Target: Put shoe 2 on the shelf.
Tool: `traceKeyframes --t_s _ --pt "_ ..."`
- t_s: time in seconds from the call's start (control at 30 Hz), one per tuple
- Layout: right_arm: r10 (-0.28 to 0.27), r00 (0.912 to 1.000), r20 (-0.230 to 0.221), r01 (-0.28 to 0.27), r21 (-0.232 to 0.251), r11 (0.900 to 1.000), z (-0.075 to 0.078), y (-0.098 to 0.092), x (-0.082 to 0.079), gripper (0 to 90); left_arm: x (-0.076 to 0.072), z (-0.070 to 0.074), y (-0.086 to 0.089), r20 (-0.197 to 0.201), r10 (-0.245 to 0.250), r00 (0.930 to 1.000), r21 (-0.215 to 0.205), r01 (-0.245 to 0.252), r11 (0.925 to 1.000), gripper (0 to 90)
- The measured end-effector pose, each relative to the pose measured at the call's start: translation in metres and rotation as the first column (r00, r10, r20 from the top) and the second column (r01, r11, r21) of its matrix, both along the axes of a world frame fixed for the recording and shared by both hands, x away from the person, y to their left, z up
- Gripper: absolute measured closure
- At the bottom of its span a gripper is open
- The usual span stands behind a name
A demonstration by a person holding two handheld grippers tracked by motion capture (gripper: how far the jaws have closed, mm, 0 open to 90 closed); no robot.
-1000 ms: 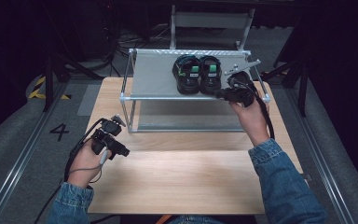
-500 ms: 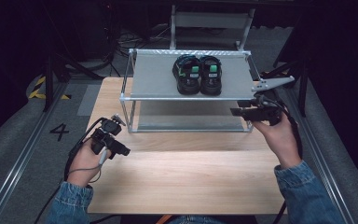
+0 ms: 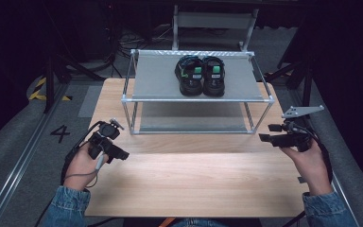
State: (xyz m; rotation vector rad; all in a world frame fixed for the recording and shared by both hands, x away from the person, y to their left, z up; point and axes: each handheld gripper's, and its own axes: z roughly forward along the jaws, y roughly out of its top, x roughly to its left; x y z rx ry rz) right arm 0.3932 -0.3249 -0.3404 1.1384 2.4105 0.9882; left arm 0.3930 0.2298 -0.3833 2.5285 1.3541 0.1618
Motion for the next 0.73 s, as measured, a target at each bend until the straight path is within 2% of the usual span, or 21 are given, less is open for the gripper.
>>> traceKeyframes --t_s 0.1,0.2,0.27,0.33,0.6,0.7,0.73 --pt "-0.006 1.0 -0.005 0.006 -0.011 1.0 -0.01 -0.007 -0.003 39.3 -0.002 -0.003 0.003 0.001 0.018 0.9998 -0.009 -0.018 0.9998 17.1" --pt "-0.019 0.9998 -0.008 0.019 -0.013 1.0 -0.021 -0.012 -0.003 38.4 0.0 -0.006 0.005 -0.012 0.028 0.9995 0.009 -0.028 0.9996 17.1" --pt "-0.019 0.9992 -0.036 0.018 -0.031 0.999 -0.03 -0.014 0.0 39.1 0.001 -0.007 0.005 -0.011 0.028 0.9995 0.022 -0.028 0.9994 17.2" --pt "-0.023 0.9986 -0.047 0.022 -0.033 0.999 -0.035 -0.018 0.001 39.1 0.0 -0.007 0.005 -0.009 0.034 0.9994 0.016 -0.034 0.9993 17.4" --pt "-0.02 0.9974 -0.069 0.02 -0.004 1.0 -0.056 -0.032 0.008 38.2 -0.001 -0.006 0.008 0.027 0.051 0.9984 0.004 -0.051 0.9987 17.2" --pt "-0.016 0.9973 -0.071 0.016 0.002 1.0 -0.062 -0.034 0.01 38.3 0.0 -0.006 0.009 0.038 0.05 0.998 -0.005 -0.05 0.9987 17.2" --pt "-0.018 0.9973 -0.071 0.018 0.0 1.0 -0.064 -0.035 0.011 38.3 0.0 -0.005 0.01 0.047 0.053 0.9975 -0.02 -0.052 0.9984 17.2"
